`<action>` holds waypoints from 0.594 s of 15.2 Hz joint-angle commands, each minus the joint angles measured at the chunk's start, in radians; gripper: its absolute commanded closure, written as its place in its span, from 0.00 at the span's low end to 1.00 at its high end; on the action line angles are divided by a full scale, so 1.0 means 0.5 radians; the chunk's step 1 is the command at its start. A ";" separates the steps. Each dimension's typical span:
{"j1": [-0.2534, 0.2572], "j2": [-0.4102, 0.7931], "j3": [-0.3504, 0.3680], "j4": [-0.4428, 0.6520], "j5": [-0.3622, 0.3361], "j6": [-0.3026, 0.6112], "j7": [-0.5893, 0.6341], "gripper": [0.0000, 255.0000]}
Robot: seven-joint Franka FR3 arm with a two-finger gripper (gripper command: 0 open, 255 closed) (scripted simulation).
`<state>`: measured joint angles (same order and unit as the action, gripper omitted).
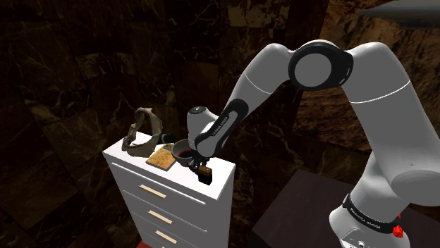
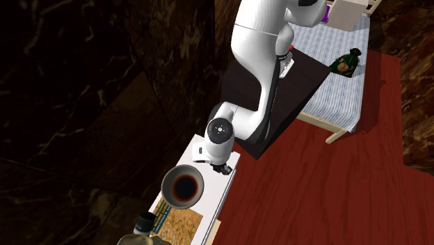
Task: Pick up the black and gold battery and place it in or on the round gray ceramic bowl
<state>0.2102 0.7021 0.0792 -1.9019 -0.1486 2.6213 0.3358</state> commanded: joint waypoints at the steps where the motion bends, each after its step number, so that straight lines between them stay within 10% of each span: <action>1: 0.000 0.000 0.000 0.000 0.000 0.000 0.000 1.00; 9: -0.002 -0.023 0.003 -0.008 0.003 -0.015 -0.002 1.00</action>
<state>0.2099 0.6965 0.0802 -1.9034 -0.1479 2.6170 0.3353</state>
